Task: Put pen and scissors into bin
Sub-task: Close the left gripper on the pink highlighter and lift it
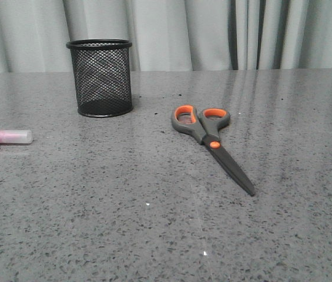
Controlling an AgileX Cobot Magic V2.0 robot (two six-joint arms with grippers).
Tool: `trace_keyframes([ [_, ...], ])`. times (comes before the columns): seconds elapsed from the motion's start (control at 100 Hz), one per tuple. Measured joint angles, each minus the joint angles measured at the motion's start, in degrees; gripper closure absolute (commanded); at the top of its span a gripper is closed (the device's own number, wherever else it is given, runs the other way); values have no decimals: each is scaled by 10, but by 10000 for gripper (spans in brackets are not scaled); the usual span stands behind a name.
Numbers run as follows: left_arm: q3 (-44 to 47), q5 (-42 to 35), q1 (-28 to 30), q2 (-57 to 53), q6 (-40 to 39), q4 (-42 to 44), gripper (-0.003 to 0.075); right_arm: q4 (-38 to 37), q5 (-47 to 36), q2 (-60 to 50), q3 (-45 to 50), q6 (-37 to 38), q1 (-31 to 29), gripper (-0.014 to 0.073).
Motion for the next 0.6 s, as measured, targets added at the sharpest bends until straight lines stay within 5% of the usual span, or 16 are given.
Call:
trace_keyframes([
  [0.1, -2, 0, 0, 21, 21, -16, 479, 0, 12, 18, -15, -12, 0, 519],
  [0.24, -2, -1, 0, 51, 41, -48, 255, 0, 14, 19, -25, -17, 0, 240],
  [0.33, -4, -4, 0, 71, 53, -60, 276, 0, 15, 19, -25, -18, 0, 133],
  [0.6, -53, 34, 0, 169, 264, -134, 351, 0, 16, 20, -25, -27, 0, 142],
])
